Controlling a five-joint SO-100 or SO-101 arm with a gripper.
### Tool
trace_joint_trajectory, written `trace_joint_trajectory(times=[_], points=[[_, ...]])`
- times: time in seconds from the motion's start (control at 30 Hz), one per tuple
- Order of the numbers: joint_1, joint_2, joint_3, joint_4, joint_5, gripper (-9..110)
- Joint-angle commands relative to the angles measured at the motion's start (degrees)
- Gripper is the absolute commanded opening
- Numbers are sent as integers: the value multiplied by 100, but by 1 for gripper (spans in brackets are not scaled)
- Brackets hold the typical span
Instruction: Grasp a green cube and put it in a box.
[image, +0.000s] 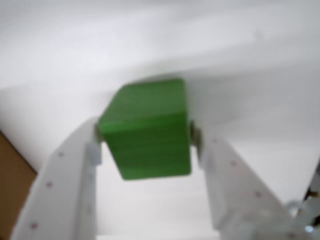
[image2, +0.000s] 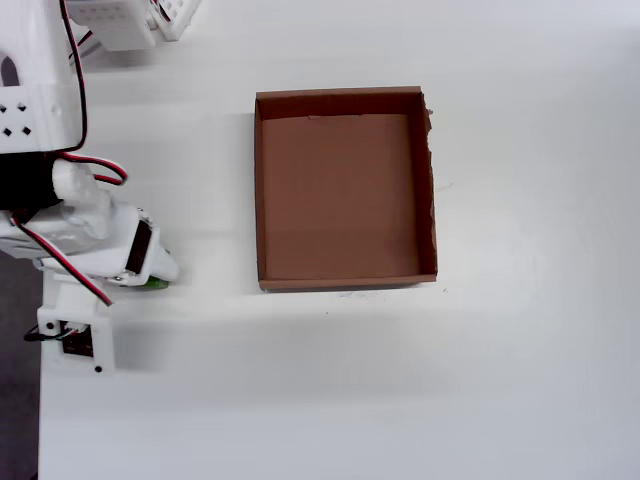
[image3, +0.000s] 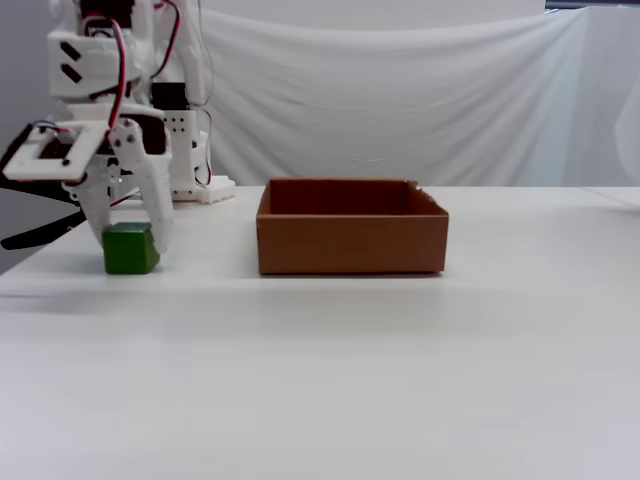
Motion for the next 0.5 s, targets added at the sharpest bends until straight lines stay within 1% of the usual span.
trace_joint_trajectory(times=[0.0, 0.47], points=[[-9, 79, -211, 9, -26, 21], [0, 97, -193, 26, -26, 16]])
